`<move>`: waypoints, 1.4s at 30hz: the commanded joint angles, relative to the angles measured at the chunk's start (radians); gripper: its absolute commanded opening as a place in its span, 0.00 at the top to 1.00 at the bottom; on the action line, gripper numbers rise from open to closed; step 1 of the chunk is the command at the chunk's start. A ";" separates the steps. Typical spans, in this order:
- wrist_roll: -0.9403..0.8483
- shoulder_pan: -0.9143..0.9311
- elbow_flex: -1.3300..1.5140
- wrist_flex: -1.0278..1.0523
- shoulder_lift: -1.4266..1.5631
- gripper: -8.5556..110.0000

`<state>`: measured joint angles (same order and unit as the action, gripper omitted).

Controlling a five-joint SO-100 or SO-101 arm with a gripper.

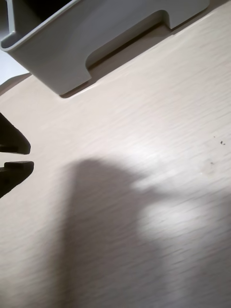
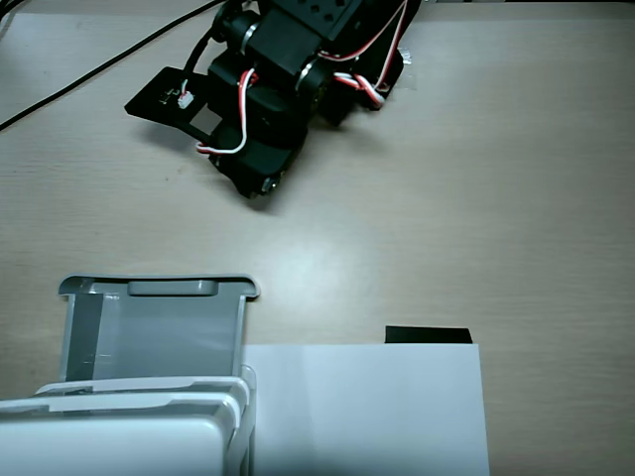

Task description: Close drawer.

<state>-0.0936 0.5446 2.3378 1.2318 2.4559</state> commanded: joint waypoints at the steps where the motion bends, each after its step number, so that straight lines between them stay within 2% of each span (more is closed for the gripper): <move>1: -0.006 0.002 -0.021 0.006 0.020 0.93; 16: -0.043 0.008 0.060 0.003 0.149 0.93; 28: -0.341 0.106 0.199 -0.265 0.181 0.93; 35: -0.368 0.038 0.189 -0.433 0.021 0.93; 42: -0.331 0.002 -0.049 -0.538 -0.371 0.93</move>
<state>-0.4310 0.5599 2.4160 0.7302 2.2151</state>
